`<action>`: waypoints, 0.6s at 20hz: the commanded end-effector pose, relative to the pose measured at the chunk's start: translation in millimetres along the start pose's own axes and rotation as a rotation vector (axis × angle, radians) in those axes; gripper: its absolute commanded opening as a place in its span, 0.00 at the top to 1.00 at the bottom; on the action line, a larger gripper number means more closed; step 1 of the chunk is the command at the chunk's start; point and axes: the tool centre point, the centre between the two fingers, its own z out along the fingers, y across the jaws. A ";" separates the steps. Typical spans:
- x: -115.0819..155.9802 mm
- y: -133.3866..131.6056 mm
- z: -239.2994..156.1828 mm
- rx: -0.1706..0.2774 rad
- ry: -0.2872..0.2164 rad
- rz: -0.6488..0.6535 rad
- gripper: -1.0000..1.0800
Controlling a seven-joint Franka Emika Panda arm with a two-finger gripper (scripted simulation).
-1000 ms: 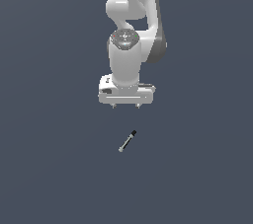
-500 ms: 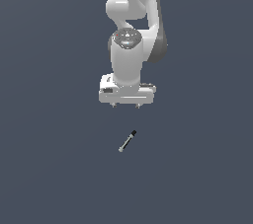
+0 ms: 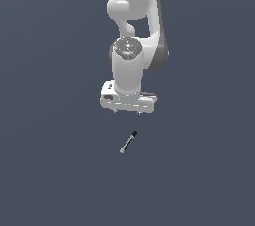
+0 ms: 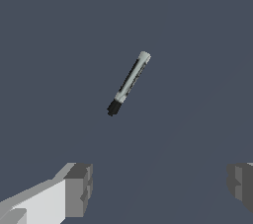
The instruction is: Pick up the object and move it to a goal position.
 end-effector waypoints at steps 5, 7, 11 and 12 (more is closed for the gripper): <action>20.4 -4.1 22.5 0.005 -0.002 0.139 0.04; 28.0 -5.8 32.0 0.007 -0.002 0.194 0.04; 42.7 -9.2 52.1 0.008 -0.003 0.305 0.04; 45.8 -10.0 56.9 0.009 -0.003 0.331 0.04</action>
